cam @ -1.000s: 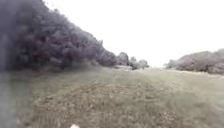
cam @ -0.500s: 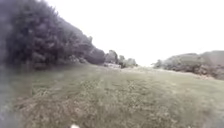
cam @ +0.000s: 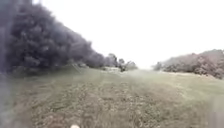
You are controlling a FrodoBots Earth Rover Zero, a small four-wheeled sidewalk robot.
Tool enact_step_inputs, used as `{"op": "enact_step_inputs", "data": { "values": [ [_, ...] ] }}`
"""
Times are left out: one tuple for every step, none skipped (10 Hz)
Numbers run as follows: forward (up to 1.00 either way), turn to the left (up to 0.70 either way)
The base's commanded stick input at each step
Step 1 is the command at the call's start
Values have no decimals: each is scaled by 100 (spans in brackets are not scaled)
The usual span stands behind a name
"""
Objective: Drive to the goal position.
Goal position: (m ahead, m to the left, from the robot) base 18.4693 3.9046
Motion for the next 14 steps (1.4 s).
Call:
{"op": "enact_step_inputs", "data": {
  "values": [
    [85,0],
    [85,0],
    [85,0],
    [85,0],
    [85,0],
    [85,0],
    [85,0],
    [85,0],
    [85,0],
    [85,0],
    [85,-10],
    [85,-23],
    [85,-31],
    [85,-34]
  ]
}}
